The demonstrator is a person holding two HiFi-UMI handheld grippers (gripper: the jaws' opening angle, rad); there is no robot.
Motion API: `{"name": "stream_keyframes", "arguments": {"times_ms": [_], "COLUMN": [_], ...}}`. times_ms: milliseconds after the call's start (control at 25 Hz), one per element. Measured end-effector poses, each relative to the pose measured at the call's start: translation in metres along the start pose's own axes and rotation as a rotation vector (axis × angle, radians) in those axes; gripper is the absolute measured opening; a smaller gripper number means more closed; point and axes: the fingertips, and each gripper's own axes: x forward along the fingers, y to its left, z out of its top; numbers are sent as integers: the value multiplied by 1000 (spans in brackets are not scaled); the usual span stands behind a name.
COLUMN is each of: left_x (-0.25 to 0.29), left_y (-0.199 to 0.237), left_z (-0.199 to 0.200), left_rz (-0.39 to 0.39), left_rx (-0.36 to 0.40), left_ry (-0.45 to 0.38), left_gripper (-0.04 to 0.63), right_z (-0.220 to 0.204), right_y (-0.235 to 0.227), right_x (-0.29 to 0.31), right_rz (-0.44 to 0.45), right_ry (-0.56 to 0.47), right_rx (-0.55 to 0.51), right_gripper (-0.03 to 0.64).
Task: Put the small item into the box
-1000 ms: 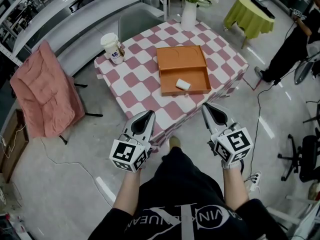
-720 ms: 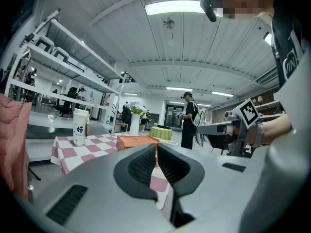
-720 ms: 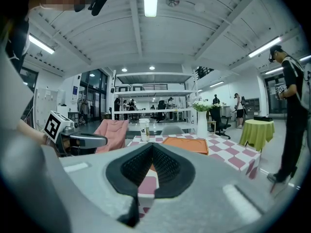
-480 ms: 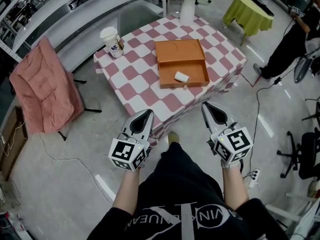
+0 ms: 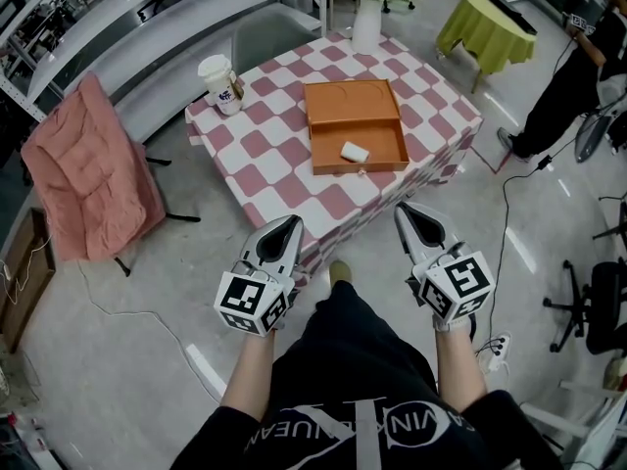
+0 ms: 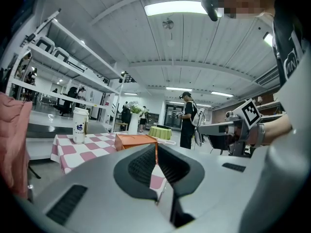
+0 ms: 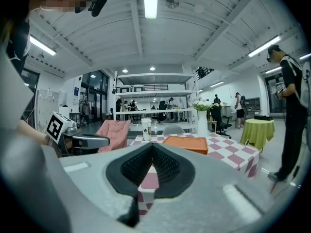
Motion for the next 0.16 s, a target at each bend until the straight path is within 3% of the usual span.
{"name": "stream_keyframes", "arguments": {"times_ms": [160], "left_x": [2], "left_y": [-1], "left_z": [-2], "left_rz": [1], "left_rx": [2], "left_ry": [5], "left_gripper": [18], "right_z": [-3], "right_y": [-3], "right_x": [1], "right_rz": [3], "right_ry": [4], "right_rx": [7], "right_gripper": [6]}}
